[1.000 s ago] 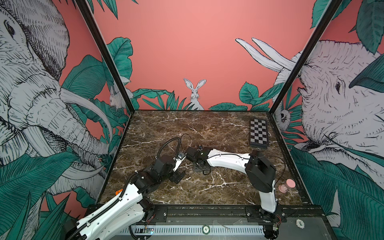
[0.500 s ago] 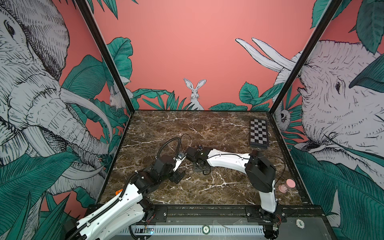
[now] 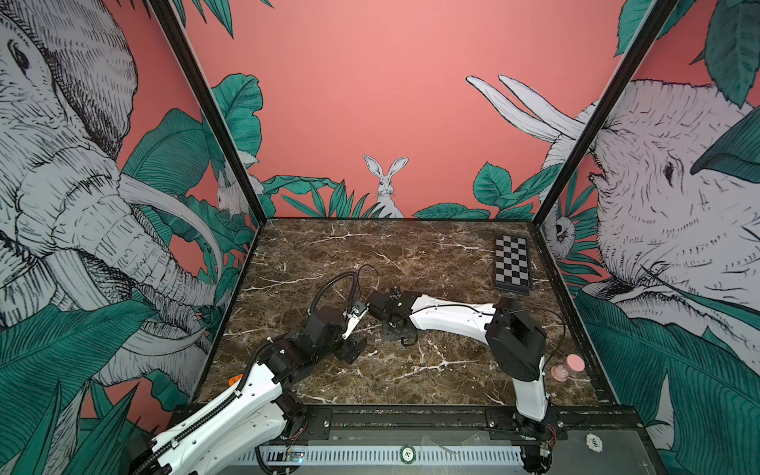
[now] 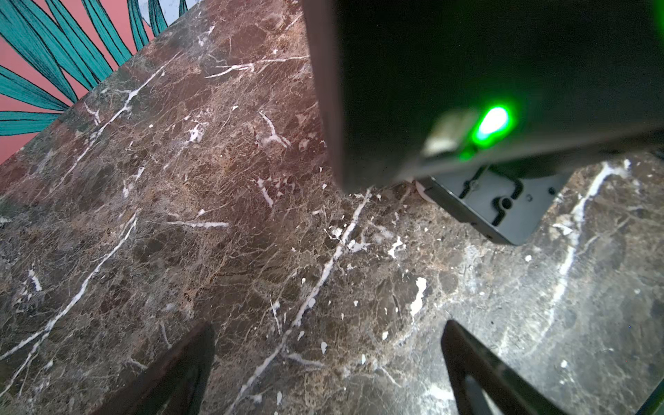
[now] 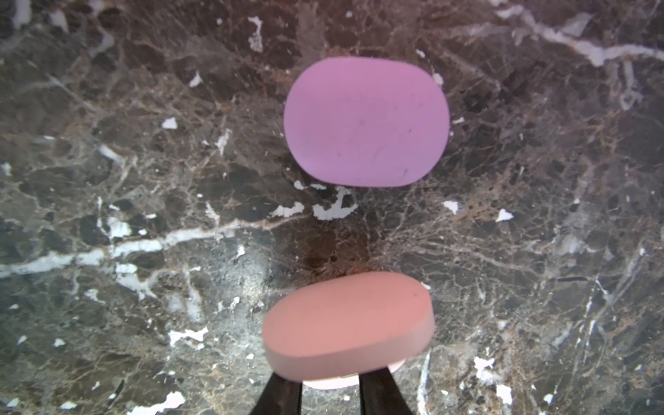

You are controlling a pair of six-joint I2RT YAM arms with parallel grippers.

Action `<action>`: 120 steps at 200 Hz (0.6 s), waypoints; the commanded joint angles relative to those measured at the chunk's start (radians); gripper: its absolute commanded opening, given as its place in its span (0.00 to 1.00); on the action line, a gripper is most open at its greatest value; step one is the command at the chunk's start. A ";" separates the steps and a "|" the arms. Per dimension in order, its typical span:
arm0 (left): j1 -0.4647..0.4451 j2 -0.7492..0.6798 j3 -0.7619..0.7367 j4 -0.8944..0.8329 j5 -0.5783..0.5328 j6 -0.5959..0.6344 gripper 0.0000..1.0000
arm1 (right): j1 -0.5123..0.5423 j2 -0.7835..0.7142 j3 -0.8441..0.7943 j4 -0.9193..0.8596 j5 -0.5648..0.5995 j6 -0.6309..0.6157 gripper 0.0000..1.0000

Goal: Insert the wireless bluetooth earbuds into the charging case
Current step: 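Press the earbud into the slot and open the right gripper, then raise the right gripper away from the filled pink case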

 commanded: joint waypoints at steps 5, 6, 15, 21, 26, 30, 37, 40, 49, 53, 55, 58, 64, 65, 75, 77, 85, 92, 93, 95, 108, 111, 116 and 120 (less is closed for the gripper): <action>-0.001 -0.009 0.025 -0.006 0.005 0.013 0.99 | 0.000 -0.044 0.023 -0.017 0.000 0.008 0.28; -0.001 -0.009 0.024 -0.006 0.005 0.012 0.99 | 0.000 -0.045 0.023 -0.018 0.000 0.008 0.28; -0.001 -0.010 0.025 -0.006 0.005 0.013 0.99 | 0.000 -0.050 0.024 -0.018 -0.006 0.009 0.28; -0.002 -0.009 0.025 -0.006 0.005 0.013 0.99 | 0.000 -0.055 0.024 -0.018 -0.011 0.009 0.28; -0.001 -0.009 0.025 -0.007 0.005 0.013 0.99 | 0.001 -0.061 0.023 -0.018 -0.013 0.011 0.29; -0.001 -0.009 0.025 -0.008 0.005 0.013 0.99 | 0.002 -0.065 0.023 -0.017 -0.017 0.011 0.29; -0.002 -0.010 0.025 -0.007 0.003 0.014 0.99 | 0.003 -0.072 0.022 -0.014 -0.020 0.012 0.29; -0.002 -0.010 0.025 -0.007 0.003 0.013 0.99 | 0.003 -0.076 0.021 -0.014 -0.022 0.012 0.29; -0.001 -0.010 0.024 -0.006 0.003 0.014 0.99 | 0.003 -0.090 0.020 -0.011 -0.023 0.012 0.30; -0.001 -0.009 0.025 -0.006 0.003 0.014 0.99 | 0.004 -0.096 0.018 -0.010 -0.025 0.012 0.31; -0.001 -0.009 0.024 -0.006 0.003 0.013 0.99 | 0.004 -0.099 0.018 -0.008 -0.026 0.011 0.31; -0.001 -0.009 0.024 -0.006 0.003 0.013 0.99 | 0.004 -0.104 0.018 -0.008 -0.029 0.010 0.32; -0.002 -0.009 0.025 -0.006 0.001 0.014 0.99 | 0.004 -0.113 0.017 -0.006 -0.033 0.009 0.32; -0.002 -0.008 0.025 -0.006 0.001 0.014 0.99 | 0.004 -0.114 0.017 -0.006 -0.033 0.009 0.32; -0.001 -0.008 0.024 -0.006 0.000 0.014 0.99 | 0.005 -0.131 0.016 -0.005 -0.039 0.009 0.34; -0.002 -0.007 0.025 -0.006 -0.001 0.014 0.99 | 0.005 -0.135 0.016 -0.006 -0.041 0.009 0.35; -0.002 -0.008 0.025 -0.006 -0.003 0.014 0.99 | 0.005 -0.150 0.015 -0.003 -0.045 0.006 0.36; -0.002 -0.009 0.025 -0.005 -0.005 0.016 0.99 | 0.005 -0.168 0.010 0.000 -0.046 0.005 0.38; -0.002 -0.009 0.024 -0.005 -0.005 0.016 0.99 | 0.005 -0.171 0.009 0.001 -0.046 0.004 0.38; -0.002 -0.009 0.025 -0.005 -0.006 0.015 0.99 | 0.005 -0.177 0.009 0.001 -0.044 0.003 0.39; -0.001 -0.010 0.023 -0.002 -0.007 0.015 0.99 | 0.005 -0.218 -0.006 0.009 -0.033 -0.004 0.46; -0.001 -0.010 0.023 -0.003 -0.007 0.015 0.99 | 0.005 -0.225 -0.009 0.011 -0.031 -0.007 0.47; -0.002 -0.011 0.021 -0.003 -0.008 0.016 0.99 | 0.005 -0.245 -0.017 0.014 -0.023 -0.009 0.51; -0.002 -0.011 0.021 -0.003 -0.008 0.017 0.99 | 0.005 -0.262 -0.025 0.017 -0.013 -0.012 0.54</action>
